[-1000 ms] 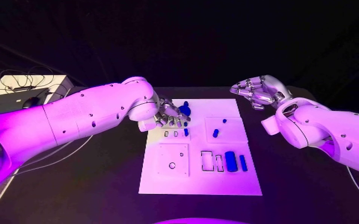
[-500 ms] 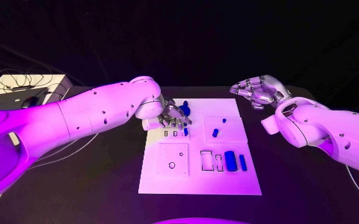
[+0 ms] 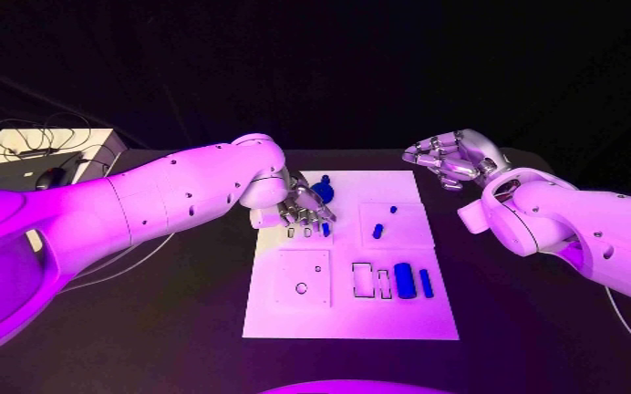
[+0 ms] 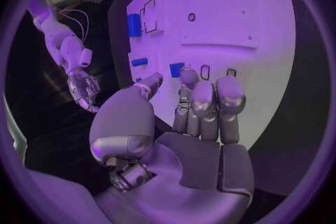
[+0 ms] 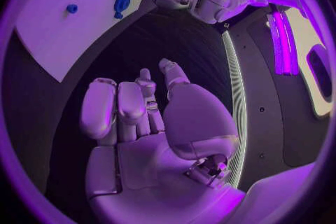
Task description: Assemble the parts on the task board
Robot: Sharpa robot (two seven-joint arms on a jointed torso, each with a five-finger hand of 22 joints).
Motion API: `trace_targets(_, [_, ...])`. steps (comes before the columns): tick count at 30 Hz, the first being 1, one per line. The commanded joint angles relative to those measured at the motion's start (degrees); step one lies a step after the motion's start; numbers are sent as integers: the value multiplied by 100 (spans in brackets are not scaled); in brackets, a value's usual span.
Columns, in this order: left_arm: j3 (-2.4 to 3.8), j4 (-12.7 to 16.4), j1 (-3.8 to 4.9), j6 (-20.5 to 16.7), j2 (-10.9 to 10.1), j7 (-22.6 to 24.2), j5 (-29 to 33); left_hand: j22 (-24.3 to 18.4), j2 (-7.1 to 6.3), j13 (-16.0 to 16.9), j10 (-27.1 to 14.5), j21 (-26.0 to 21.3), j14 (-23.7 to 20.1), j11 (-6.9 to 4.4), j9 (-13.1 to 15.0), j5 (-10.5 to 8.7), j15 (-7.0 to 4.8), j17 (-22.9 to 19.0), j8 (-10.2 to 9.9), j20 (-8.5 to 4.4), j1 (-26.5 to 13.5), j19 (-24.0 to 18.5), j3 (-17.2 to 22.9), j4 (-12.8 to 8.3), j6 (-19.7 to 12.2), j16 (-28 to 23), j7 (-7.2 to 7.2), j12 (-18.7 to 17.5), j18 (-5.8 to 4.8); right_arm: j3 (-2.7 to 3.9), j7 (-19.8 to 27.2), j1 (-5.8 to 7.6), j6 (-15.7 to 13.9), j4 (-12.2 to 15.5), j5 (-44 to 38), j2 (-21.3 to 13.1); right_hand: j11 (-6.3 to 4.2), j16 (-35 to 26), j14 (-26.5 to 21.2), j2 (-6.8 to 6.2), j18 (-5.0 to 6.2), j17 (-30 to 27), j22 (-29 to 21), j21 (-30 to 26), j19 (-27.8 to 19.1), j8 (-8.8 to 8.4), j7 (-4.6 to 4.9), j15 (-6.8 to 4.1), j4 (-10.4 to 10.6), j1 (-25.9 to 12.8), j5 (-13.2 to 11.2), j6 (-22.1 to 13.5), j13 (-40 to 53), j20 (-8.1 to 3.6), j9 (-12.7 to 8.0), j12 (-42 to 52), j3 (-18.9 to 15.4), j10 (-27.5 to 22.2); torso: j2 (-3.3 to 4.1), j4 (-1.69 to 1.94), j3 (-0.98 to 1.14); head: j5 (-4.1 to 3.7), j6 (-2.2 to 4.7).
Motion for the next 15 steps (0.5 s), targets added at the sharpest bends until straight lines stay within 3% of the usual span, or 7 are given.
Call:
trace_targets(1, [-3, -22, 6, 236, 13, -14, 37, 18, 79, 7, 30, -22, -4, 0, 23, -4, -1, 12, -42, 8, 17, 52, 0, -71, 37, 7, -1, -25, -35, 4, 8, 2, 16, -1, -45, 3, 14, -22, 5, 5, -73, 4, 889, -17, 184, -27, 36, -41, -5, -60, 30, 14, 3, -39, 7, -32, 10, -18, -1, 2, -1, -6, -9])
trace_targets(15, [-4, -117, -8, 274, 106, -18, 133, 49, 106, 15, 29, -36, -3, 0, 59, -4, 0, 22, -62, 10, 36, 56, -5, -170, 43, 16, -1, -26, -37, 4, 3, 2, 32, -1, -46, 23, 14, -23, 4, 15, -72, 4, 889, -19, 184, -39, 34, -41, 2, -66, 23, 21, 7, -39, 14, -28, 14, -12, 8, 3, -6, -33, -26])
